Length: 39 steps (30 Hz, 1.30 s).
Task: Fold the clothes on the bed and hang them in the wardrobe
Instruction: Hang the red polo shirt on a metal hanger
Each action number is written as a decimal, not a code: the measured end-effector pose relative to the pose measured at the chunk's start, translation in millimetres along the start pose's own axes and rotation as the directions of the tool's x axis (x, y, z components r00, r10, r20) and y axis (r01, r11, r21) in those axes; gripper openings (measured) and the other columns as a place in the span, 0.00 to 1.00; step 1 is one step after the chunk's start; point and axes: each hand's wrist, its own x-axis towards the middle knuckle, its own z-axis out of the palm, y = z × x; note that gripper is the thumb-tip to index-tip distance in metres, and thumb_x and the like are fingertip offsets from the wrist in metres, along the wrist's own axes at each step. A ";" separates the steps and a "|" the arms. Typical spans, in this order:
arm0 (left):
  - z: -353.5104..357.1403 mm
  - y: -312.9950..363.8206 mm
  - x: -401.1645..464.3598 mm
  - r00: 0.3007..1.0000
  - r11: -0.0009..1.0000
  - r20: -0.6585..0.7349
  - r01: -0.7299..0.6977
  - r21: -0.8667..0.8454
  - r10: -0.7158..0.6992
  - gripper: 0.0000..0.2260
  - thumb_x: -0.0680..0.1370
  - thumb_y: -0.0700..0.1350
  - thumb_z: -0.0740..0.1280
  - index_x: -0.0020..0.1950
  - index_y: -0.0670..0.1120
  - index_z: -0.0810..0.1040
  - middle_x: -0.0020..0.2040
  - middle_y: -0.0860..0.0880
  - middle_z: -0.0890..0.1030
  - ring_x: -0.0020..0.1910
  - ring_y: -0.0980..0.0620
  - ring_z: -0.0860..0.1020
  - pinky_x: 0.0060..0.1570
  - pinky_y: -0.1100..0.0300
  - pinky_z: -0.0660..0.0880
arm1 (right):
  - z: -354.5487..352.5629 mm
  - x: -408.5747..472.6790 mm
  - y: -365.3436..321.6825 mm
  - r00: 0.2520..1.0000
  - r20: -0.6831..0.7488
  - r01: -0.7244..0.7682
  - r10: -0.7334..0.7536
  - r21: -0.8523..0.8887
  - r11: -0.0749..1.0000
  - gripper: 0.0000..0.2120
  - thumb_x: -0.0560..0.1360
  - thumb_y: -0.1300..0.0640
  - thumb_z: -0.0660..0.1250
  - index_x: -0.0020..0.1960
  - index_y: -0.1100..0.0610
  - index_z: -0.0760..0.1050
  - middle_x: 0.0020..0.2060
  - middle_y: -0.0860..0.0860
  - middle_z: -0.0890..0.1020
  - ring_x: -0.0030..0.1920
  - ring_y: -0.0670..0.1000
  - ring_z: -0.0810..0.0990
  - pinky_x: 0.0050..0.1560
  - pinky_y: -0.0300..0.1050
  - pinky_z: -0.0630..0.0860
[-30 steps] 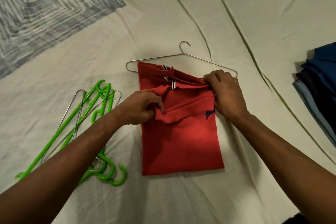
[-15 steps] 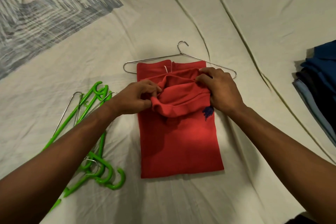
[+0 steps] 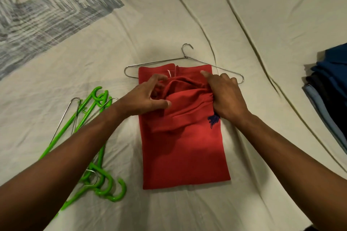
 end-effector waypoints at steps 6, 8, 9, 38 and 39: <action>6.9 -9.9 -1.4 0.964 0.948 -0.253 0.007 0.317 0.077 0.42 0.65 0.73 0.62 0.75 0.54 0.64 0.70 0.51 0.68 0.70 0.49 0.65 0.70 0.46 0.64 | 0.5 -9.5 -5.0 0.997 -0.072 0.020 -0.012 0.102 0.995 0.12 0.69 0.65 0.70 0.50 0.53 0.78 0.47 0.51 0.77 0.49 0.56 0.72 0.47 0.48 0.60; 7.5 -10.2 0.0 0.984 0.911 -0.170 0.019 0.413 0.056 0.46 0.64 0.77 0.59 0.77 0.55 0.62 0.72 0.52 0.68 0.71 0.49 0.63 0.69 0.45 0.61 | 0.7 -11.1 -6.8 0.996 -0.087 0.012 0.000 0.148 0.989 0.13 0.68 0.66 0.70 0.49 0.53 0.75 0.47 0.50 0.76 0.50 0.55 0.72 0.47 0.48 0.63; 8.5 -10.5 0.5 0.987 0.883 -0.145 0.011 0.469 0.065 0.45 0.64 0.77 0.58 0.76 0.55 0.63 0.71 0.52 0.69 0.70 0.50 0.64 0.67 0.46 0.60 | 0.6 -11.1 -7.3 0.996 -0.091 0.018 -0.003 0.158 0.987 0.13 0.67 0.66 0.70 0.48 0.53 0.74 0.46 0.49 0.76 0.49 0.54 0.72 0.47 0.49 0.64; -58.0 -21.6 79.0 0.865 0.788 -0.474 0.172 0.591 0.167 0.05 0.79 0.39 0.61 0.53 0.44 0.74 0.49 0.39 0.77 0.48 0.36 0.76 0.43 0.48 0.69 | -0.1 -10.6 0.5 0.981 -0.011 0.196 -0.196 0.075 0.978 0.17 0.70 0.62 0.70 0.58 0.52 0.80 0.56 0.50 0.81 0.57 0.57 0.75 0.52 0.51 0.66; -59.8 -22.2 77.8 0.836 0.796 -0.512 0.169 0.581 0.197 0.05 0.79 0.39 0.61 0.53 0.44 0.74 0.48 0.39 0.77 0.48 0.35 0.76 0.44 0.47 0.70 | 0.8 -11.4 1.0 0.980 -0.008 0.197 -0.197 0.069 0.978 0.18 0.70 0.63 0.71 0.59 0.52 0.80 0.56 0.50 0.81 0.57 0.57 0.75 0.52 0.50 0.65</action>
